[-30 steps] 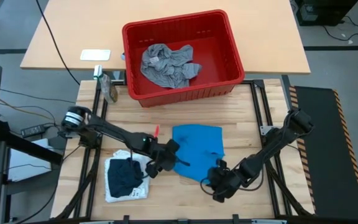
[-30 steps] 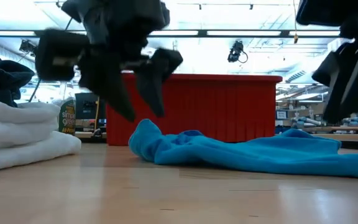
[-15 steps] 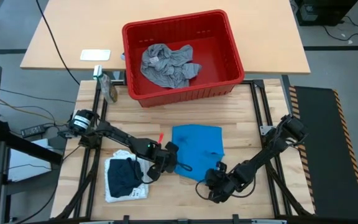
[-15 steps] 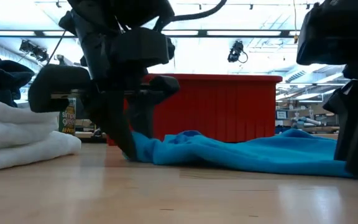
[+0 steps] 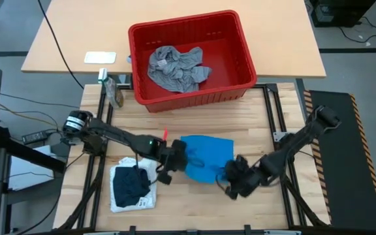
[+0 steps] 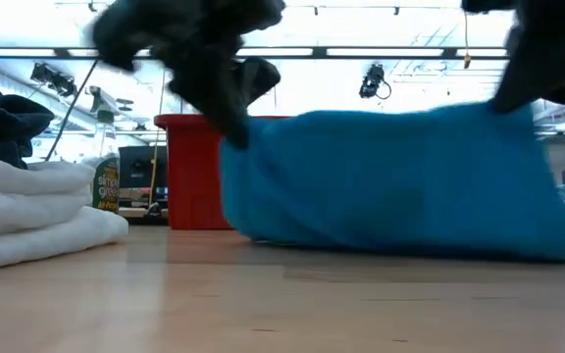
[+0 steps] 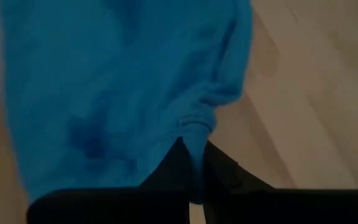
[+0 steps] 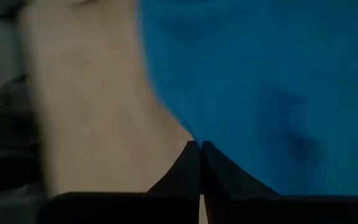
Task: Fold laundry
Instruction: Fold the light blue shorts
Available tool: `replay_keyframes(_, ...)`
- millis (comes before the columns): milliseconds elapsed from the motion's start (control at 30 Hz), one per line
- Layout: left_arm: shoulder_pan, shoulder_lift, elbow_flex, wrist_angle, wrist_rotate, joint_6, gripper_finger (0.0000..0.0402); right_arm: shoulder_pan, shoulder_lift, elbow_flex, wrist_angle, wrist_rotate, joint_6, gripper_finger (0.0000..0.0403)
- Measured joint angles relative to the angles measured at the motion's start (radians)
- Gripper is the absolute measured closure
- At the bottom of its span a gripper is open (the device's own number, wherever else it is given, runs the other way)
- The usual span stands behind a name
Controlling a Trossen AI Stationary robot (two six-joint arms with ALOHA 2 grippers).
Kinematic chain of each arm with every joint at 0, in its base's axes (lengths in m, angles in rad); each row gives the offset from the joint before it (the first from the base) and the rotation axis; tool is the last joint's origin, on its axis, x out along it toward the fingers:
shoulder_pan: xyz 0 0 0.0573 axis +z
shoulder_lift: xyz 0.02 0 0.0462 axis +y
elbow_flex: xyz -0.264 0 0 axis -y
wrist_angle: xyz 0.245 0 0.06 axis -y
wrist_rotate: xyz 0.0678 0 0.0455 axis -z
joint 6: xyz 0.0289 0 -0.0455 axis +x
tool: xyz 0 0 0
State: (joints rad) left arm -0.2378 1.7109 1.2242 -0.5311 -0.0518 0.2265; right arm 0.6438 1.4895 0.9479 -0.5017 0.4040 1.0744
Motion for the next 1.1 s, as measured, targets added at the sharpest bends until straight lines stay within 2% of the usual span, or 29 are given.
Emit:
replay_keyframes(233,0.127,-0.027,0.112,-0.018,-0.010,-0.287,0.0390,-0.172,-0.124,-0.001,-0.222,0.026,-0.002,0.0400)
replay_keyframes(433,0.249,-0.026,0.124,-0.026,-0.015,-0.415,0.0391,-0.357,-0.153,-0.013,-0.396,0.054,-0.046,0.0401)
replay_keyframes(533,0.299,-0.015,0.107,-0.042,-0.010,-0.449,0.0391,-0.457,-0.150,-0.069,-0.334,0.056,-0.133,0.0402)
replay_keyframes(633,0.332,-0.002,0.078,-0.048,0.024,-0.475,0.0391,-0.549,-0.137,-0.145,-0.175,0.002,-0.229,0.0402)
replay_keyframes(767,0.359,0.007,0.048,-0.040,0.048,-0.493,0.0379,-0.636,-0.114,-0.230,-0.037,-0.038,-0.280,0.0399)
replay_keyframes(967,0.391,0.022,0.007,0.052,0.047,-0.500,0.0349,-0.724,-0.104,-0.287,-0.015,-0.115,-0.281,0.0388)
replay_keyframes(1100,0.406,0.040,0.001,0.146,0.046,-0.504,0.0319,-0.739,-0.110,-0.283,-0.034,-0.169,-0.248,0.0365)
